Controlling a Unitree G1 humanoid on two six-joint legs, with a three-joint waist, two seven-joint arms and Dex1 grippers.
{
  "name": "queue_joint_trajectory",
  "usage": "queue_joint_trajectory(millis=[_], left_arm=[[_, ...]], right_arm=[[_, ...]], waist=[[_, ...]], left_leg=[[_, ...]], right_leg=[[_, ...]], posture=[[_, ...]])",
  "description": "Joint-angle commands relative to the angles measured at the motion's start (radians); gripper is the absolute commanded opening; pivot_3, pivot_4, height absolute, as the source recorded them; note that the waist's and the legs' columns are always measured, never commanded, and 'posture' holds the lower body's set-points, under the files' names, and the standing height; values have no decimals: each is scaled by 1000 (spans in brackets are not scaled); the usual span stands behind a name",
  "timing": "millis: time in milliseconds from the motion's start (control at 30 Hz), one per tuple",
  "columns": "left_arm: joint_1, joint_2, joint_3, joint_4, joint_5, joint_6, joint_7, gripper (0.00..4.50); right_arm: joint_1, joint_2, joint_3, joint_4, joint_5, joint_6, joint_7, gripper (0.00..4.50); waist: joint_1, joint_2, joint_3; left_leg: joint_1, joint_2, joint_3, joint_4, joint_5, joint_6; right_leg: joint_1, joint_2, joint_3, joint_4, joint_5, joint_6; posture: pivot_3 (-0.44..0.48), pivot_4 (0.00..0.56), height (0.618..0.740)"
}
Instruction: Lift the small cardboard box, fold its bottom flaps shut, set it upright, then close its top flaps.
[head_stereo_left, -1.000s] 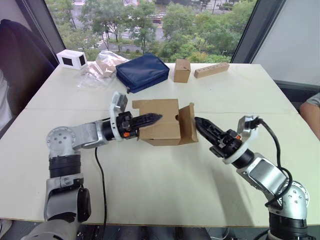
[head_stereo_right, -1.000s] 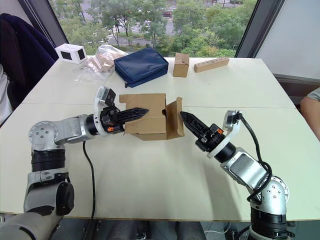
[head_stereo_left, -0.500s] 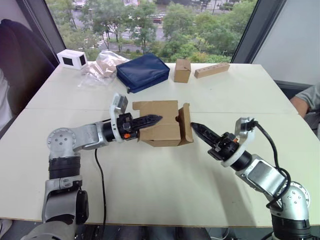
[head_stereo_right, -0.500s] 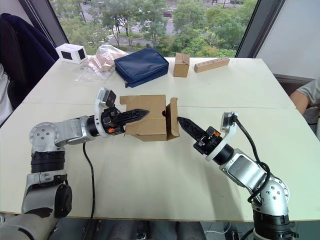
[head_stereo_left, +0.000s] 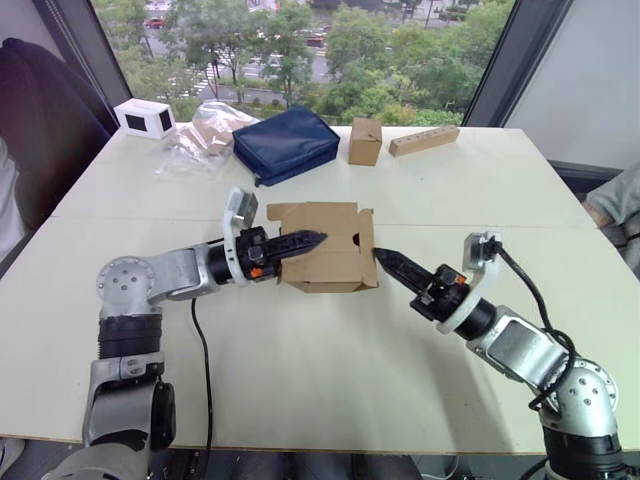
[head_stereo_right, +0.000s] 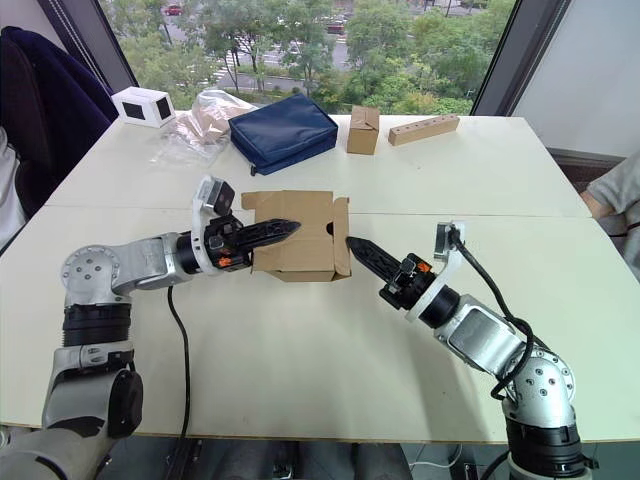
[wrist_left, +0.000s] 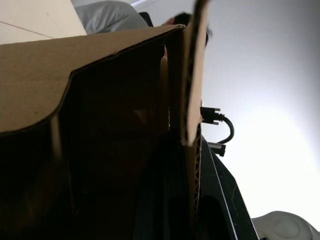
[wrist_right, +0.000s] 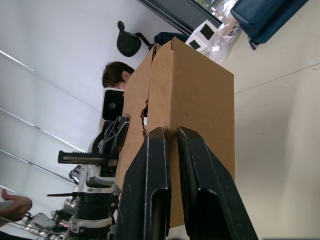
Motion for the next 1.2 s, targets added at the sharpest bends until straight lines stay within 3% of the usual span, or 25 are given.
queue_joint_trajectory(millis=[33,500,1200], left_arm=[[-6,4,-5,-40,-46,-10,-11,0],[10,10,-27,-61,-74,-18,-3,0],[12,22,-53,-61,-82,-50,4,0]], right_arm=[[-32,-6,11,-50,-18,-13,-17,339],[-71,-26,18,-68,-30,-14,-66,339],[-139,-90,65,-109,-275,11,17,339]], waist=[[0,0,0],[0,0,0],[0,0,0]], left_leg=[[0,0,0,0,0,0],[0,0,0,0,0,0],[0,0,0,-1,0,0]], right_leg=[[0,0,0,0,0,0],[0,-1,0,-1,0,0],[0,-1,0,-1,0,0]], posture=[[0,150,740],[0,150,740],[0,150,740]])
